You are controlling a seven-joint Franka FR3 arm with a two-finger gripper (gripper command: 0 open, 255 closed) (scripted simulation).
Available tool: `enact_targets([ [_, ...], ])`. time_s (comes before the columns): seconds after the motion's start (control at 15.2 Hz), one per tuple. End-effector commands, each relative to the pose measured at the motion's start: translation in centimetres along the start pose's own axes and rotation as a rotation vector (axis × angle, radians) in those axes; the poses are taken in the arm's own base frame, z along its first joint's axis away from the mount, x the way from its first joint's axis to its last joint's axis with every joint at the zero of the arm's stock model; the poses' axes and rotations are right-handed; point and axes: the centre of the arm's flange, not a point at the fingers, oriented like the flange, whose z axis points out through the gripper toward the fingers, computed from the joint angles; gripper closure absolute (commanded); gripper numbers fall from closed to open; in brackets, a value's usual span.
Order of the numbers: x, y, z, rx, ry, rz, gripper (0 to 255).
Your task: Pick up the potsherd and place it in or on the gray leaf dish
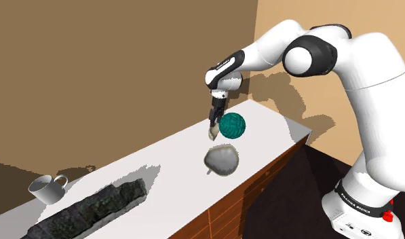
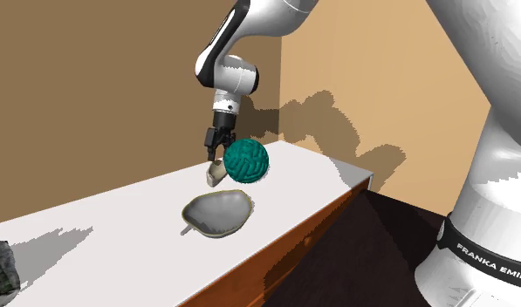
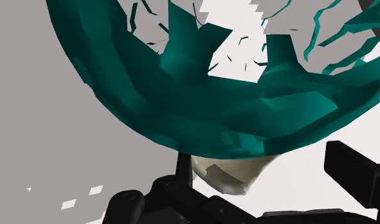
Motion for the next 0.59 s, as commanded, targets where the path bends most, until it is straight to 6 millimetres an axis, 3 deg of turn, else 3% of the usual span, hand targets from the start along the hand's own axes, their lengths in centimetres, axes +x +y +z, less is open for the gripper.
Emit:
enact_targets([
  [0.0,-0.09,-0.24,0.94,0.007,-0.01,-0.001,0],
  [0.4,-0.09,-0.23,0.94,0.007,-0.01,-0.001,0],
  [0.46,-0.34,-0.38,0.83,0.006,-0.01,-0.001,255],
  [0.53,-0.3,-0.25,0.74,0.006,-0.01,-0.001,255],
])
